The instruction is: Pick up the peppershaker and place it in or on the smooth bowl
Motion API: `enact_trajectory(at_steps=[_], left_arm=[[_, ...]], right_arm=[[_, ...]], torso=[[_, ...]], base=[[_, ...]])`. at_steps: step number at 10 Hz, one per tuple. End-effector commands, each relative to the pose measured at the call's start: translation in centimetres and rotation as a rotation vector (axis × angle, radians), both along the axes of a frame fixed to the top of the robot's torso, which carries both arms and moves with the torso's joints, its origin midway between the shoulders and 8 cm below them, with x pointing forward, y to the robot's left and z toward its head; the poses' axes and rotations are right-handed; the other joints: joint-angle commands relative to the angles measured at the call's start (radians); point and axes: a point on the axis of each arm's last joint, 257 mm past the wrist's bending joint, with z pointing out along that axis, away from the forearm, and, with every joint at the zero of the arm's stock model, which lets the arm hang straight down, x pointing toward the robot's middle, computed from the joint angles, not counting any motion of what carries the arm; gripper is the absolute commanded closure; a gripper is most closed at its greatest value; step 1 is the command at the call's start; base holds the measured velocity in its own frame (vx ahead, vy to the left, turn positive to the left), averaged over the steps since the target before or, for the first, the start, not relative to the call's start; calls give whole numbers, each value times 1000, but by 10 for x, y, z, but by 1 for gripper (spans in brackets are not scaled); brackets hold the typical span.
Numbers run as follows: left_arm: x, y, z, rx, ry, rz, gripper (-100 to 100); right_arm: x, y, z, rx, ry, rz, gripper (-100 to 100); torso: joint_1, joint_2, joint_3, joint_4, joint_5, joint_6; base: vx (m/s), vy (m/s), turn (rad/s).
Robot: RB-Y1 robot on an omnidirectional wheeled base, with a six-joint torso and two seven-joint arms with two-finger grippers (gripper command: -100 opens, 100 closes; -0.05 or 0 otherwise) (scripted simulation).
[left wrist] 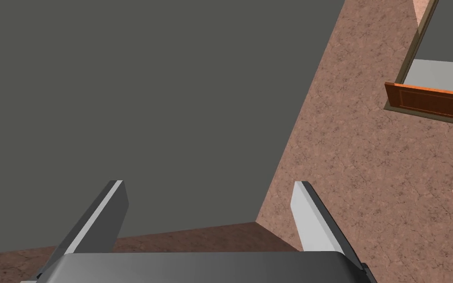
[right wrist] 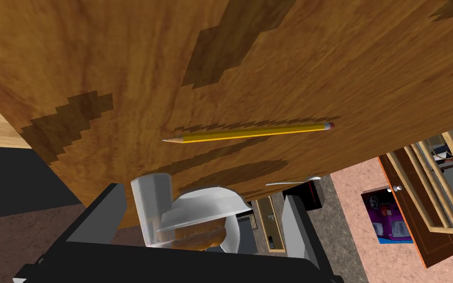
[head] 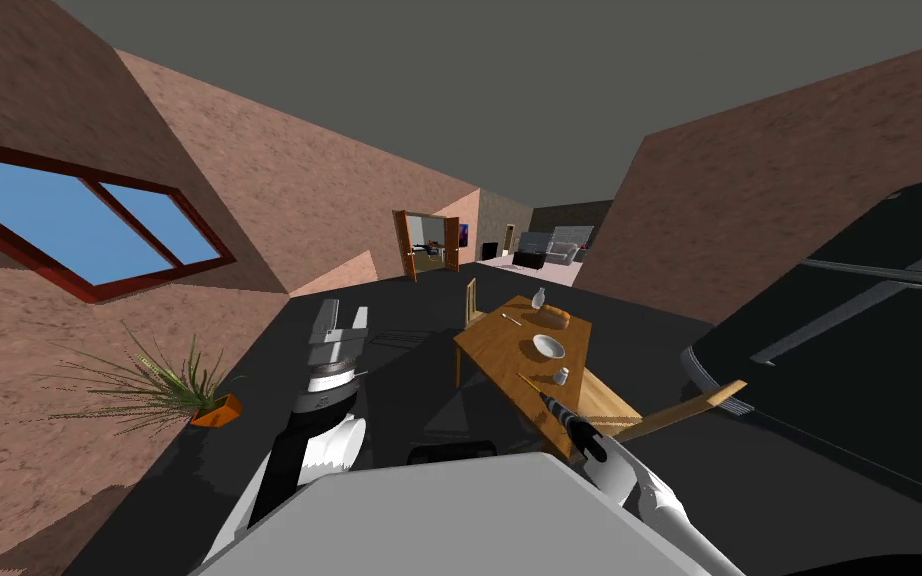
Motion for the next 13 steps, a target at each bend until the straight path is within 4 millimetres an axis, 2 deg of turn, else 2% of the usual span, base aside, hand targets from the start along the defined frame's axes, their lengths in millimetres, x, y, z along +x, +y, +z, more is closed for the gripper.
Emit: enact_trajectory(at_steps=[1,3,4,5,6,8,9,13], left_arm=[[0,0,0,0,0,0,0],[0,0,0,0,0,0,0],[0,0,0,0,0,0,0],[0,0,0,0,0,0,0],[0,0,0,0,0,0,0],[0,0,0,0,0,0,0],[0,0,0,0,0,0,0],[0,0,0,0,0,0,0]], right_arm=[[-9,-19,-6,-45,37,-8,-100],[-13,-49,-7,-114,79,-12,-100],[-17,-52,-10,-117,88,-18,-100],[-19,-66,-10,-148,107,-23,-100],[-19,-66,-10,-148,108,-23,-100],[-20,-90,-7,-201,135,-30,-100],[-23,-91,-8,-203,140,-34,-100],[-22,-135,4,-294,179,-55,-100]], torso=[[0,0,0,0,0,0],[0,0,0,0,0,0],[-1,0,0,0,0,-1],[-1,0,0,0,0,0],[0,-1,0,0,0,0],[0,-1,-1,0,0,0],[-1,-1,-1,0,0,0],[-2,-2,-1,0,-1,0]], base=[[-7,-12,169],[-11,-29,210],[-6,-27,77],[0,-19,111],[1,-18,68],[1,-27,149],[3,-31,46],[13,-52,118]])
